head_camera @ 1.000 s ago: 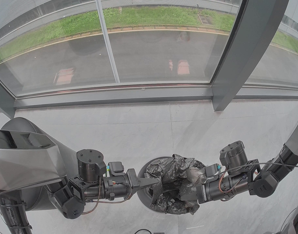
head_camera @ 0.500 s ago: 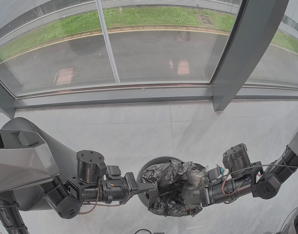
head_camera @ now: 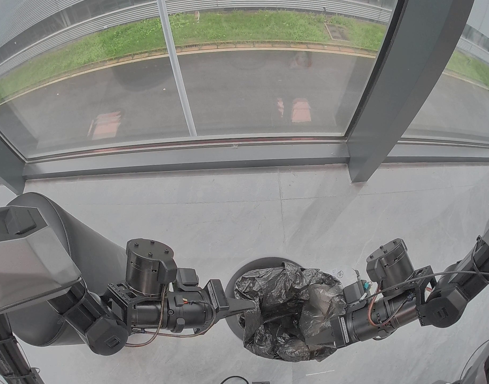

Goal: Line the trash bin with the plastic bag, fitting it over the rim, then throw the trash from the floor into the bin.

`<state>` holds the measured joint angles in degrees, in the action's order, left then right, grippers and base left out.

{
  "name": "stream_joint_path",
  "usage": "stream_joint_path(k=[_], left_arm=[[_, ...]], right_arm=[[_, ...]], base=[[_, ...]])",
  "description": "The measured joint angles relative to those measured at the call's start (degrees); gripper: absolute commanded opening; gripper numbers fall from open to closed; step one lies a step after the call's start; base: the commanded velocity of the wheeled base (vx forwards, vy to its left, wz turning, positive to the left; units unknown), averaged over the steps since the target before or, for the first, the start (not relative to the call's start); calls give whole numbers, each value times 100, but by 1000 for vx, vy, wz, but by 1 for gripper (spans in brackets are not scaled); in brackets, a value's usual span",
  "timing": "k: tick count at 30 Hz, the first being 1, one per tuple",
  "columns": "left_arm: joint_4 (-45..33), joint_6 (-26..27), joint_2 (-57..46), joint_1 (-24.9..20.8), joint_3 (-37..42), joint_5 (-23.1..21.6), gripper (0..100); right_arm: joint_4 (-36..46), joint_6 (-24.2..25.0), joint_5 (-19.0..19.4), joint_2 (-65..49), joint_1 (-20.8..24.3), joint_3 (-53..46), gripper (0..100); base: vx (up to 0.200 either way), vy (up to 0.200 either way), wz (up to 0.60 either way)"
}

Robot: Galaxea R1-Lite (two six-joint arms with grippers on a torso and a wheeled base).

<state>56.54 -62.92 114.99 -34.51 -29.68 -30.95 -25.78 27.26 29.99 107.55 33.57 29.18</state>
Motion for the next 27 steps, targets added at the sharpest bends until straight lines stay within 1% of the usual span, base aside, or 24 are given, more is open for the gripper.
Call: stream_joint_path(k=[5, 11, 15, 21, 27], left_arm=[[-224, 5, -48, -2, -13, 158, 0], [-243, 35, 0, 11, 28, 187, 0], [-243, 148, 77, 37, 26, 205, 0], [-240, 306, 218, 48, 22, 361, 0], [-254, 757, 352, 106, 6, 629, 0]], right_arm=[[61, 0, -5, -20, 94, -9, 0], [88, -16, -7, 91, 134, 13, 0], [83, -11, -38, 218, 104, 96, 0], [59, -11, -76, 406, -37, 184, 0], [6, -11, -210, 555, -218, 301, 0]], base=[[0, 0, 0], [0, 0, 0], [0, 0, 0], [0, 0, 0], [0, 0, 0]])
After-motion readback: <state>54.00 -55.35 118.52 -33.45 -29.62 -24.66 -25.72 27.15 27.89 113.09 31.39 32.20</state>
